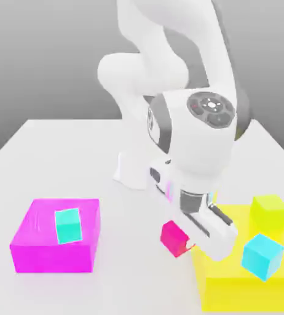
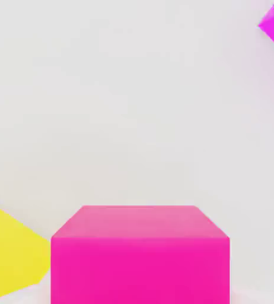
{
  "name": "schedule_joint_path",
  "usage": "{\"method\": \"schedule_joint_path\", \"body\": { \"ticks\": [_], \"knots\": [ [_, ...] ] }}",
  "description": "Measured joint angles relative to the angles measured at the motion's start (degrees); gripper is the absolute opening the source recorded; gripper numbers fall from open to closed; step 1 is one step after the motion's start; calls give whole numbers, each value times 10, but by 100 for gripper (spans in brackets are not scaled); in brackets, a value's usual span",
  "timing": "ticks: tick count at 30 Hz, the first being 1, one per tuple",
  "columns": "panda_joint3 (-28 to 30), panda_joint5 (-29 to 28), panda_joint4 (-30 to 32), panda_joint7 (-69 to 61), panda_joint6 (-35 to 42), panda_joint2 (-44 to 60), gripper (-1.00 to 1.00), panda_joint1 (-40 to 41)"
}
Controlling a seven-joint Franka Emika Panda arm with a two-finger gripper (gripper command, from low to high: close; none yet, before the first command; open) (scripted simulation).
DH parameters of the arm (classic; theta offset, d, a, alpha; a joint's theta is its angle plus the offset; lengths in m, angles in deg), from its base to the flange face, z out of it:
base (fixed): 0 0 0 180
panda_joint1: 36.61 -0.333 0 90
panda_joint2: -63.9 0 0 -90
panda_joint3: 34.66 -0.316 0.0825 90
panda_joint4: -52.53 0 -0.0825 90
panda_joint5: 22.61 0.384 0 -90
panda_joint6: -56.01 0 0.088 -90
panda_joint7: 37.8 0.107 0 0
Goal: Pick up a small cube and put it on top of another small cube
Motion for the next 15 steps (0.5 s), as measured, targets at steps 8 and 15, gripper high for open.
{"method": "schedule_joint_path", "body": {
  "ticks": [8, 15],
  "knots": [
    [-35, 62, 11, 220, 21, -79, -100, -75],
    [-74, 155, 32, 390, 5, -171, -100, -124]
  ]
}}
